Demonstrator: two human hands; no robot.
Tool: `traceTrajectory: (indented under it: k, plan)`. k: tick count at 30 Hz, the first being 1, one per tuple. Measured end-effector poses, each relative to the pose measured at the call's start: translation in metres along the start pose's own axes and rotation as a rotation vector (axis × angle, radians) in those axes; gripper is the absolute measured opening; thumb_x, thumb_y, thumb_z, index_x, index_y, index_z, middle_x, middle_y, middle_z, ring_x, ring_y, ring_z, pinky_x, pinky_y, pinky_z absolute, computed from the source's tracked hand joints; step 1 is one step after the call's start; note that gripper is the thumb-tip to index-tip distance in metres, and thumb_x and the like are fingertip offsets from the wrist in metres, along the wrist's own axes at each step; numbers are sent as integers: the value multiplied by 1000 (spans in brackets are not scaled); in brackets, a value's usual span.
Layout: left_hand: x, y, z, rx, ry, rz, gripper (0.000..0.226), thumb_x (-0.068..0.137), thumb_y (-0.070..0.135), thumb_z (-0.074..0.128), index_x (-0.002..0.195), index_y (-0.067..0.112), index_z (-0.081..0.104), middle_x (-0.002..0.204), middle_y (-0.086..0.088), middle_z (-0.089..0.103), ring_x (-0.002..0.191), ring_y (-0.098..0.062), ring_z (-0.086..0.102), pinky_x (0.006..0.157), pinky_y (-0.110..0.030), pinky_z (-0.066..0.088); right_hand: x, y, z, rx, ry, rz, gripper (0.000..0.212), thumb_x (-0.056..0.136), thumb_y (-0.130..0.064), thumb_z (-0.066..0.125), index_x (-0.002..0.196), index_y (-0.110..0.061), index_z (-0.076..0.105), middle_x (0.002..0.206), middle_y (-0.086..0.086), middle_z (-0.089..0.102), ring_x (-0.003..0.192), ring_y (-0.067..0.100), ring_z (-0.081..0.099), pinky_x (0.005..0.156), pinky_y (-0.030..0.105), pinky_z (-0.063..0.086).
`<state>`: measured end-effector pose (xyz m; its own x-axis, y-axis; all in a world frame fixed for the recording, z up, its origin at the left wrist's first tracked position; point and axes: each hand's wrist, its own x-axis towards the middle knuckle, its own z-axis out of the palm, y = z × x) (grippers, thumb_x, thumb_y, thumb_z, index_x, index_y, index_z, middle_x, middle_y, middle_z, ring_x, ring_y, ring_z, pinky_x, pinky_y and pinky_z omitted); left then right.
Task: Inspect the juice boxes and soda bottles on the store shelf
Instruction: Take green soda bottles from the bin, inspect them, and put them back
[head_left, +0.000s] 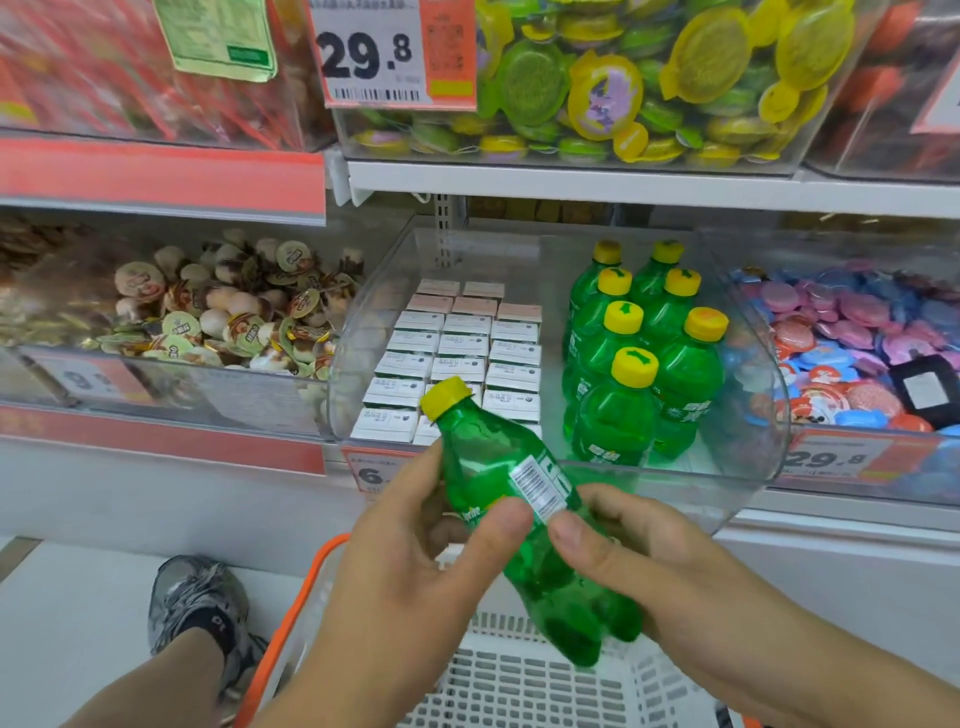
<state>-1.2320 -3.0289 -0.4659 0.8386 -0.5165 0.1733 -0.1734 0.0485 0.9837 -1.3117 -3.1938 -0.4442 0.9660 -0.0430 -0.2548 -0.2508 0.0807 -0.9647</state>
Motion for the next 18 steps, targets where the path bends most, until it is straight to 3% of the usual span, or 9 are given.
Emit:
traceTrajectory:
  k: [3,4,5,6,7,8,12,15,18]
  plan:
    - [-1,0,4,-148,93,-39,51,73,31,72,123,24,62,109,7,75,101,-10,71,78,-15,54,4,-12,19,27,-9,125,99,41,-81,81,118,-20,70,122,12,69,106,27,66,100,46,49]
    - [0,1,6,-147,112,-38,47,78,30,71,123,23,62,109,9,75,101,-7,71,78,-13,53,0,-8,20,81,-69,130,100,55,-80,75,126,-10,65,125,18,66,103,30,62,101,47,46]
    - [0,3,7,-144,127,-41,40,83,31,70,122,24,62,106,13,76,100,-3,70,76,-10,52,-1,-1,16,139,-65,93,70,80,-55,73,124,-1,64,120,22,65,98,31,58,98,48,44]
    - [1,4,8,-125,129,-42,34,85,32,66,119,28,62,101,19,75,97,3,69,74,-6,50,0,3,14,160,-48,68,38,90,-30,68,112,1,68,106,22,66,91,30,58,94,48,44]
    - [1,6,8,-103,130,-41,33,83,33,60,116,32,62,97,26,74,93,10,67,71,-2,48,5,0,13,179,-62,109,12,89,-15,65,92,-3,69,90,18,65,81,25,60,91,47,45]
    - [1,7,7,-67,135,-42,35,81,36,54,115,37,62,96,32,72,92,17,64,70,1,45,11,-1,11,260,-10,166,10,87,-13,64,80,-6,65,80,14,63,73,21,61,87,45,50]
    - [0,2,3,72,156,-51,51,83,55,43,132,47,53,118,21,64,102,19,55,77,3,38,4,-3,10,439,57,161,43,65,-20,75,101,-4,60,81,17,68,64,25,66,56,34,56]
    - [-1,1,5,28,168,-80,47,78,57,49,125,52,53,118,20,62,98,16,59,76,-1,42,5,5,8,281,80,107,59,61,-28,83,110,-8,57,86,11,75,72,20,70,69,35,54]
    - [1,5,9,-71,164,-90,57,74,58,69,127,45,52,106,18,72,94,-1,69,77,-18,55,6,9,7,174,90,24,67,58,-32,89,115,-14,57,101,9,76,91,22,74,74,27,56]
